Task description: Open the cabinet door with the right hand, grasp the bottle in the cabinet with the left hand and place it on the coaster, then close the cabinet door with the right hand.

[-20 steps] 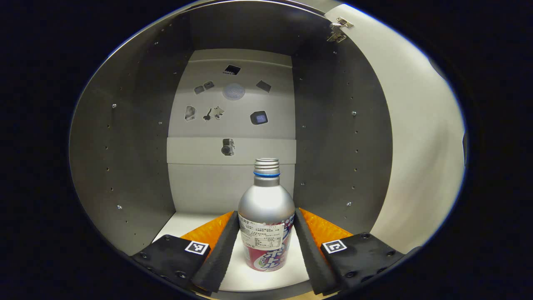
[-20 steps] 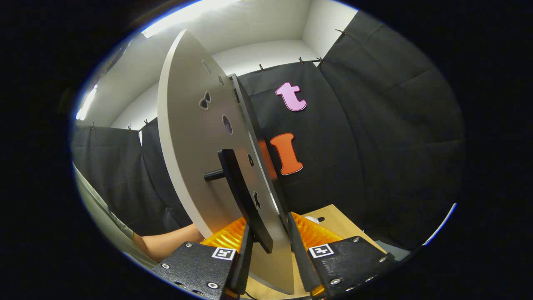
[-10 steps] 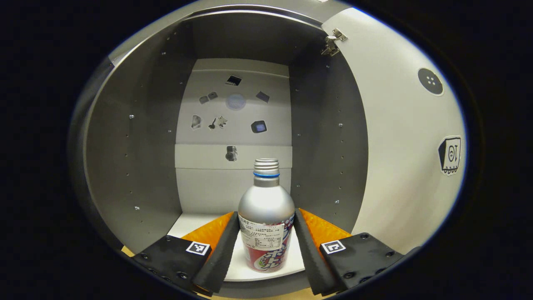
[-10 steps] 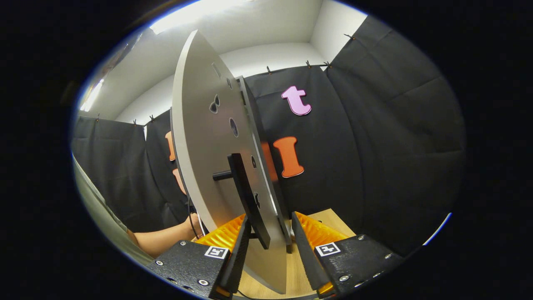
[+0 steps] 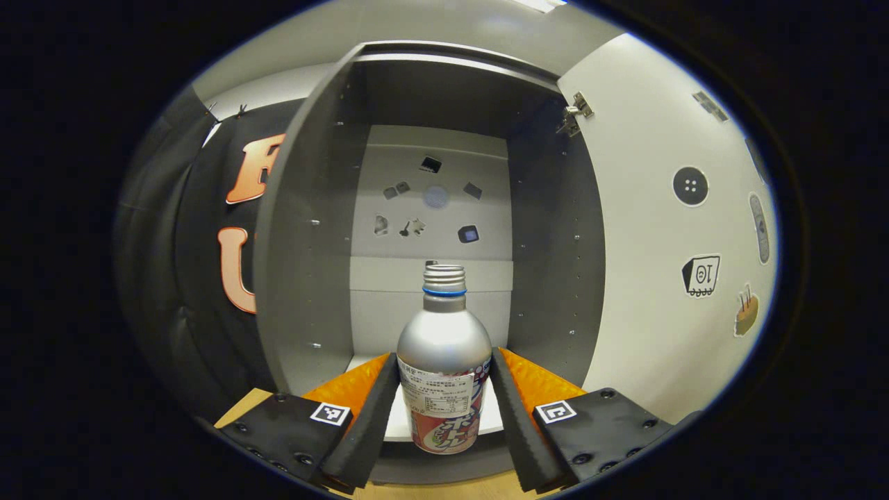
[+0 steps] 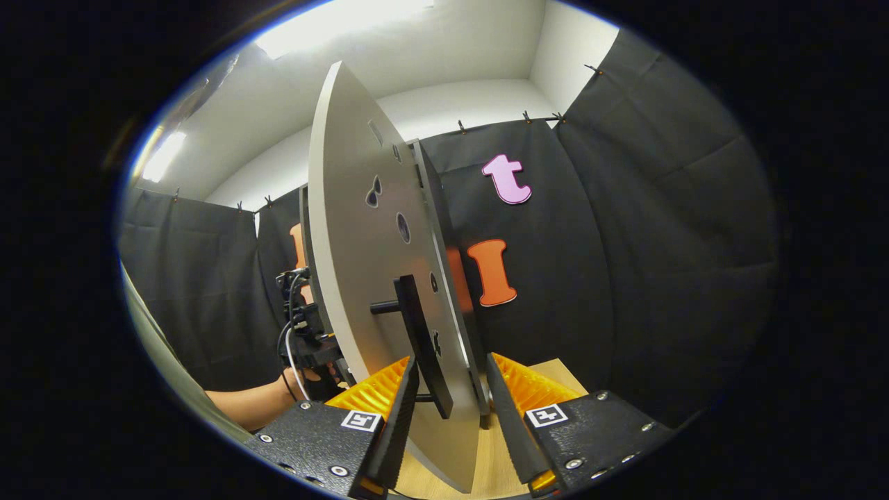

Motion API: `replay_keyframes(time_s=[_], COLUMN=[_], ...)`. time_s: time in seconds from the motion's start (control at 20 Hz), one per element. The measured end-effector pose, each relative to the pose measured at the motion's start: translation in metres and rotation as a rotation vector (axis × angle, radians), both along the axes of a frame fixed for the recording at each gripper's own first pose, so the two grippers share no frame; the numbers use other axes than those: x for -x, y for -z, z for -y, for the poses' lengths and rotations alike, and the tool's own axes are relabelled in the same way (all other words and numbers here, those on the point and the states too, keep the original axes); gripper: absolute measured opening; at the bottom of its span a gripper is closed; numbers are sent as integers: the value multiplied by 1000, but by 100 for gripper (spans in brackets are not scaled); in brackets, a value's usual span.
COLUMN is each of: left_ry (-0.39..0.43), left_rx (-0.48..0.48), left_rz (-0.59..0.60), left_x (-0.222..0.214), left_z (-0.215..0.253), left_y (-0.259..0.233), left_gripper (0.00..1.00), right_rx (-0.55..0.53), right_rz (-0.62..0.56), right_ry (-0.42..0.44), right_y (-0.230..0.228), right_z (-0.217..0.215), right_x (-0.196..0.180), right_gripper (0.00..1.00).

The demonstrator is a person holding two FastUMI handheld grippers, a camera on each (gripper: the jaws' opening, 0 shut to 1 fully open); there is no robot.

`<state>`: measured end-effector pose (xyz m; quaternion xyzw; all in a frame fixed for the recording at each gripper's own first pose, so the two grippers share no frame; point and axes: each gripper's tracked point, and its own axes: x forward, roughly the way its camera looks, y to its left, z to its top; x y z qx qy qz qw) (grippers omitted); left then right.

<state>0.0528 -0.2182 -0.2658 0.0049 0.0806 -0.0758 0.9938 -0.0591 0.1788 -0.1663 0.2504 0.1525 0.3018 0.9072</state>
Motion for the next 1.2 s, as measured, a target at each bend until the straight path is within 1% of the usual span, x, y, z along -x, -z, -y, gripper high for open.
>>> replay_keyframes(time_s=[0.05, 0.1, 0.15, 0.2, 0.25, 0.3, 0.45, 0.5, 0.55, 0.6, 0.65, 0.7, 0.8, 0.85, 0.95, 1.0, 1.05, 1.2], left_ry=[-8, -19, -32, -49, -63, -77, -119, -131, -140, -149, -163, -173, -189, -199, -214, -216, -222, -230], left_rx=[-6, -14, -25, -32, -38, -39, -47, -45, -42, -36, -34, -32, -25, -22, -24, -29, -34, -41], left_rz=[7, 14, 16, 18, 14, 12, -9, -20, -27, -35, -41, -47, -52, -52, -51, -62, -77, -109], left_x=[8, 15, 22, 29, 36, 44, 65, 72, 77, 82, 88, 95, 105, 111, 123, 128, 134, 151], left_z=[-8, -17, -26, -33, -40, -47, -69, -76, -82, -91, -99, -106, -114, -118, -124, -124, -124, -125], left_y=[-3, -5, -5, -6, -6, -5, 5, 9, 13, 19, 23, 27, 33, 35, 40, 46, 53, 76], left_gripper=[80, 82, 84, 80, 80, 82, 82, 82, 80, 82, 82, 84, 84, 84, 80, 84, 82, 82], right_rx=[-6, -14, -16, -15, -7, 3, 33, 36, 36, 30, 22, 17, 9, 8, 9, 12, 13, 5], right_rz=[3, 3, 4, 8, 12, 19, 44, 60, 78, 94, 108, 122, 148, 151, 144, 138, 133, 115], right_ry=[-7, -18, -28, -36, -43, -44, -59, -60, -56, -51, -44, -34, -4, 12, 23, 22, 20, 17], right_y=[-1, -2, -3, -3, -2, -2, -1, -3, -5, -7, -10, -13, -17, -18, -15, -14, -13, -12], right_z=[-2, -4, -5, -5, -3, -1, 2, 4, 5, 6, 5, 5, 9, 10, 10, 11, 12, 10], right_x=[-1, 0, 2, 2, 3, 1, -1, -3, -5, -8, -11, -15, -21, -26, -26, -25, -23, -21], right_gripper=[62, 71, 71, 62, 62, 62, 68, 69, 69, 70, 70, 70, 69, 69, 69, 69, 69, 69])
